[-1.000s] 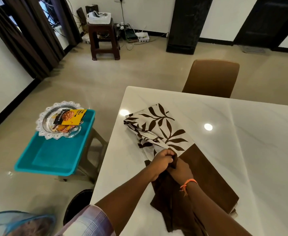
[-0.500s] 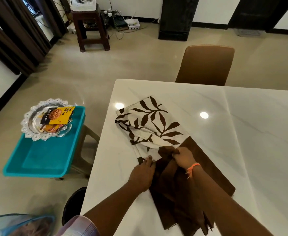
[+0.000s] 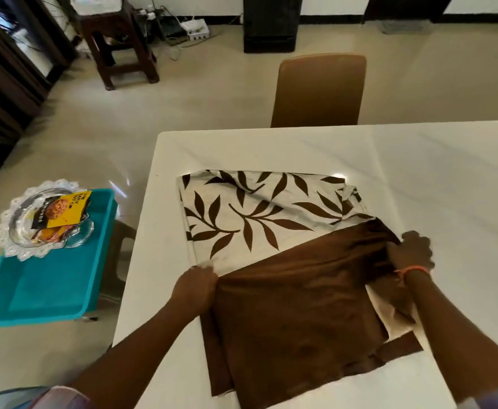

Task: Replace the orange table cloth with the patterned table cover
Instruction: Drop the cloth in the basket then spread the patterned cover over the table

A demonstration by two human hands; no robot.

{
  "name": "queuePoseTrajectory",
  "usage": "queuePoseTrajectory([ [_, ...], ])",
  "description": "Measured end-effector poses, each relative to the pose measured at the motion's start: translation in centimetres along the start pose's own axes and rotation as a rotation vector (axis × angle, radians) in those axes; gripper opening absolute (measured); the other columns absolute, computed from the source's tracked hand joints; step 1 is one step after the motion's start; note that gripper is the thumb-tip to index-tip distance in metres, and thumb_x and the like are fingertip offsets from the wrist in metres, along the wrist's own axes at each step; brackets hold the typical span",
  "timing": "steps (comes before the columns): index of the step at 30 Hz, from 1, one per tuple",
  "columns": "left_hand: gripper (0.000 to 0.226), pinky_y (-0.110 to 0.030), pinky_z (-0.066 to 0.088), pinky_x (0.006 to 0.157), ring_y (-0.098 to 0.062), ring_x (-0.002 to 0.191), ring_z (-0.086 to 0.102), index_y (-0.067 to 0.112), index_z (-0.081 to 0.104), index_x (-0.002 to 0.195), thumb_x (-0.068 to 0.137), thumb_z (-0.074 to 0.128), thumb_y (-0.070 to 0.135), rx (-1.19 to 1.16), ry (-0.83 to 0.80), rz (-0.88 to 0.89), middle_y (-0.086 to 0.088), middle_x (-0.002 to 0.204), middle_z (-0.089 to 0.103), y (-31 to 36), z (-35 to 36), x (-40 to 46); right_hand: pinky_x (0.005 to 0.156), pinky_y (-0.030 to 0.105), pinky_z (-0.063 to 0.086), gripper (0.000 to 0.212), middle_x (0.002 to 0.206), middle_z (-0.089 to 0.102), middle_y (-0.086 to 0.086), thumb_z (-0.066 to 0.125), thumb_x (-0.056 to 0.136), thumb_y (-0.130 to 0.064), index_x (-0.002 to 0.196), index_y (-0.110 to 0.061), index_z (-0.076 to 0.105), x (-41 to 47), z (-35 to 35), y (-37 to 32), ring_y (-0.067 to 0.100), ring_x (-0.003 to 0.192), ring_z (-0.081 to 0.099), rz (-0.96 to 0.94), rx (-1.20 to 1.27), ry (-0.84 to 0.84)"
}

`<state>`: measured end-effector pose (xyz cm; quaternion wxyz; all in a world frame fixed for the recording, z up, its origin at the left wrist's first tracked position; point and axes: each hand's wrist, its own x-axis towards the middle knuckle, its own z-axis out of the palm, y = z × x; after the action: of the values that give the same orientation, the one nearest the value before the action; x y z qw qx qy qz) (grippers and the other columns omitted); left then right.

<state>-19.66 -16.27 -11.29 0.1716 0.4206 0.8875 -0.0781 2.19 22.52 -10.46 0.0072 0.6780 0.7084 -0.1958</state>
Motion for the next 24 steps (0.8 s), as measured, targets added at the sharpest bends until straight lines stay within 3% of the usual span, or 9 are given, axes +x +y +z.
queuePoseTrajectory([
  [1, 0.021, -0.031, 0.054, 0.083, -0.022, 0.098, 0.064, 0.021, 0.067, 0.108, 0.090, 0.060, 0.029, 0.062, 0.067, 0.011, -0.004, 0.109, 0.066, 1.0, -0.1, 0.0, 0.097, 0.056, 0.039, 0.043, 0.125, 0.047, 0.024, 0.058, 0.087, -0.026, 0.123, -0.005, 0.051, -1.8, 0.1, -0.2, 0.046, 0.115, 0.048, -0.097, -0.051, 0.006],
  [2, 0.025, -0.033, 0.052, 0.088, -0.025, 0.105, 0.061, 0.018, 0.064, 0.112, 0.091, 0.059, 0.029, 0.076, 0.070, 0.018, -0.007, 0.116, 0.063, 1.9, 0.0, -0.1, 0.096, 0.054, 0.041, 0.041, 0.125, 0.049, 0.024, 0.057, 0.088, -0.026, 0.123, -0.005, 0.052, -3.8, 0.8, -0.6, 0.045, 0.113, 0.050, -0.234, -0.112, 0.035],
  [5, 0.068, -0.053, 0.025, 0.117, -0.041, 0.145, 0.020, 0.014, 0.028, 0.150, 0.094, 0.053, 0.043, 0.001, -0.070, 0.080, -0.018, 0.159, 0.018, 4.8, 1.4, -0.2, 0.102, 0.054, 0.036, 0.042, 0.135, 0.049, 0.017, 0.057, 0.089, -0.033, 0.126, -0.014, 0.053, -9.4, 3.8, -1.2, 0.037, 0.122, 0.048, -0.588, -0.266, 0.035],
  [8, 0.098, -0.058, 0.000, 0.118, -0.041, 0.147, -0.016, 0.026, -0.010, 0.155, 0.088, 0.051, 0.064, 0.013, -0.156, 0.218, -0.011, 0.159, -0.025, 6.0, 2.7, -0.1, 0.116, 0.053, 0.013, 0.057, 0.156, 0.024, 0.011, 0.046, 0.094, -0.049, 0.143, -0.022, 0.036, -14.7, 7.1, -1.8, 0.030, 0.145, 0.020, -0.672, -0.265, -0.145],
  [11, 0.119, -0.056, -0.009, 0.115, -0.041, 0.140, -0.032, 0.032, -0.026, 0.149, 0.072, 0.046, 0.085, -0.027, -0.202, 0.191, -0.011, 0.149, -0.043, 4.5, 3.6, 0.2, 0.114, 0.058, -0.007, 0.077, 0.161, 0.001, 0.012, 0.027, 0.090, -0.069, 0.152, -0.026, 0.014, -18.8, 10.7, -0.3, 0.034, 0.148, -0.001, -0.628, -0.310, -0.211],
  [15, 0.141, -0.059, -0.012, 0.115, -0.040, 0.139, -0.037, 0.028, -0.032, 0.146, 0.047, 0.031, 0.106, -0.016, -0.185, 0.141, -0.014, 0.150, -0.042, 1.4, 4.3, -0.1, 0.111, 0.067, -0.005, 0.088, 0.161, 0.006, 0.012, 0.021, 0.083, -0.081, 0.153, -0.028, 0.014, -18.8, 12.0, 1.7, 0.036, 0.148, 0.005, -0.667, -0.418, -0.183],
  [19, 0.138, -0.063, -0.006, 0.115, -0.046, 0.144, -0.021, 0.029, -0.021, 0.152, 0.047, 0.022, 0.108, -0.007, -0.096, 0.170, -0.019, 0.156, -0.028, 2.6, 4.8, -1.5, 0.110, 0.068, -0.009, 0.089, 0.162, -0.001, 0.006, 0.020, 0.081, -0.085, 0.153, -0.035, 0.008, -15.6, 10.8, 2.5, 0.031, 0.149, -0.001, -0.813, -0.455, -0.170],
  [24, 0.125, -0.059, 0.009, 0.116, -0.044, 0.147, 0.006, 0.032, -0.012, 0.154, 0.059, 0.036, 0.097, 0.005, -0.164, 0.209, -0.020, 0.162, -0.003, 6.3, 4.2, -3.4, 0.111, 0.066, -0.012, 0.087, 0.161, -0.011, -0.003, 0.014, 0.081, -0.085, 0.152, -0.038, -0.001, -11.4, 8.1, 4.5, 0.023, 0.149, -0.009, -0.869, -0.497, -0.210],
])
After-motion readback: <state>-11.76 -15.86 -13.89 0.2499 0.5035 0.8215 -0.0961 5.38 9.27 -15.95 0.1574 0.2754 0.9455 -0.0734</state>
